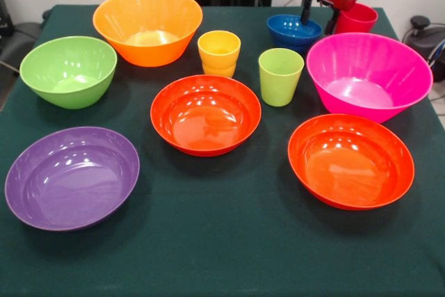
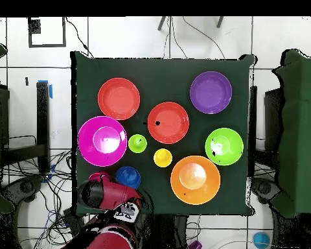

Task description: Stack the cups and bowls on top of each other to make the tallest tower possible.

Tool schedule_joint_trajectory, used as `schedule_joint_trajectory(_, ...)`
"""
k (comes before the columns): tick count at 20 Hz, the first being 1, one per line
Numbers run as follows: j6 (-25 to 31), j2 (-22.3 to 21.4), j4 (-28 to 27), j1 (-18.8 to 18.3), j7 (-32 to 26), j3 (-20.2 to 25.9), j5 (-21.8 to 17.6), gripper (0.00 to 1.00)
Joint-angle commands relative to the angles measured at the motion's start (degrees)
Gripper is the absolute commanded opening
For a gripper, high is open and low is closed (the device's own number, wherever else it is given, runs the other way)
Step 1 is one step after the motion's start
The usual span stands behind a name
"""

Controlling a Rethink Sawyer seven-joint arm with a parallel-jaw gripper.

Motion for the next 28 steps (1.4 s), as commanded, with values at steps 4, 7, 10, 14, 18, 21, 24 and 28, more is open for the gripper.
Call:
schedule_joint_trajectory(4,-5.31,1.11,3.68,-5.85,8.22,8.19,-3.31,1.00)
schedule_joint_trajectory(7,-5.36,0.93,3.91,-8.38,7.19,9.00,-4.75,1.00)
schedule_joint_trajectory(10,-4.78,0.14,4.03,-9.16,6.94,8.80,-5.85,0.00)
schedule_joint_trajectory(14,-1.68,-2.89,4.51,-9.61,6.13,7.88,-6.71,0.00)
schedule_joint_trajectory(18,1.36,-5.11,4.38,-10.27,5.30,7.48,-7.31,0.00)
schedule_joint_trajectory(21,2.62,-5.63,3.77,-10.44,5.00,7.24,-7.54,0.00)
schedule_joint_trajectory(24,3.88,-6.38,3.39,-10.82,4.72,7.22,-7.86,0.00)
schedule_joint_trajectory(28,8.12,-9.13,2.82,-10.96,4.38,6.64,-7.53,0.00)
